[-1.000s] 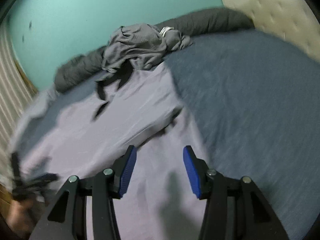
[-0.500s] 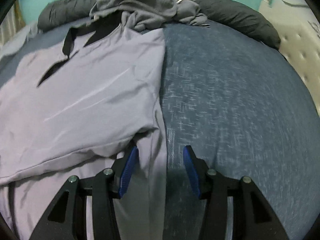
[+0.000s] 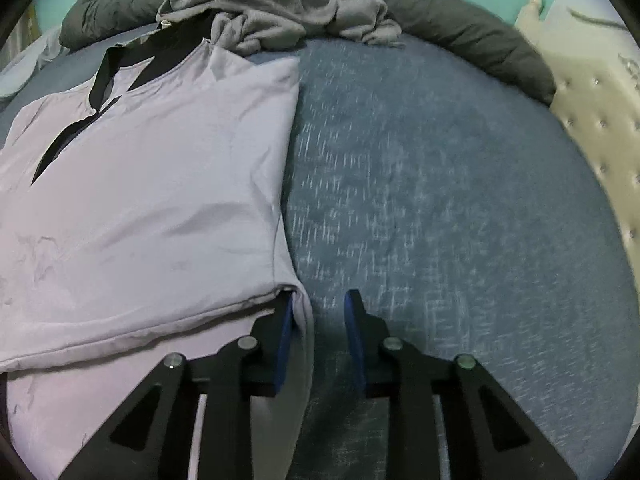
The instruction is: Fold clothes
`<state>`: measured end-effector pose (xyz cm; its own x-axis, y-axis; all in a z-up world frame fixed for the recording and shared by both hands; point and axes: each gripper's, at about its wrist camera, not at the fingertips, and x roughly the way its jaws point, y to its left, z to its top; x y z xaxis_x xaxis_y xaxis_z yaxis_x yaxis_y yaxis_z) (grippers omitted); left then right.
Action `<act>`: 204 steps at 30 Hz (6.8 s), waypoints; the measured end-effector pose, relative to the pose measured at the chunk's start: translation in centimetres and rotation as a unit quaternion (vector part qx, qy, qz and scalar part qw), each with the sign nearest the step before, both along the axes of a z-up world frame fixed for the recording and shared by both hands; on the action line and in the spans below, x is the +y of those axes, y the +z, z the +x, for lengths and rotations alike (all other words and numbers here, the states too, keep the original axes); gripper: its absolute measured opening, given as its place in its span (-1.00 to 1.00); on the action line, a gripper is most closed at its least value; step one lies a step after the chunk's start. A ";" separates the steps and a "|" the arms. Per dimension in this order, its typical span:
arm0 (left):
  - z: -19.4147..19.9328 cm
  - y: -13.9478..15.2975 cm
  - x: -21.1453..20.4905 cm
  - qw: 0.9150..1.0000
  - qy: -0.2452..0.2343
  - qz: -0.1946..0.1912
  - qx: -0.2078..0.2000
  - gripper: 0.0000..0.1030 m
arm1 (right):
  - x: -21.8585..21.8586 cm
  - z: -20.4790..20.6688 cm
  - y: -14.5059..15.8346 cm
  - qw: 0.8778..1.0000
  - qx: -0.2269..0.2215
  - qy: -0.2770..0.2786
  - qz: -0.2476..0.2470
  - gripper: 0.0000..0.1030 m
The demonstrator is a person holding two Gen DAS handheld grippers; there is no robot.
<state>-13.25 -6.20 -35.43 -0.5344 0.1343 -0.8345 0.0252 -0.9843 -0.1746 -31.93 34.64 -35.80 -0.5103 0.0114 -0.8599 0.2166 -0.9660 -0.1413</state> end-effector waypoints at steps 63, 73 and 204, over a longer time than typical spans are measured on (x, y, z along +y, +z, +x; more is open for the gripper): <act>4.0 0.9 -6.5 0.999 0.035 0.025 -0.003 0.36 | -6.3 13.5 2.5 0.942 0.084 -0.035 -0.323 -0.52; 6.8 2.0 -11.9 0.990 0.126 0.067 0.007 0.69 | -5.1 13.8 2.6 0.936 0.091 -0.054 -0.337 -0.33; 1.6 -0.1 2.1 0.997 -0.003 0.050 -0.065 0.38 | -0.4 19.2 6.6 0.918 0.110 -0.061 -0.375 -0.96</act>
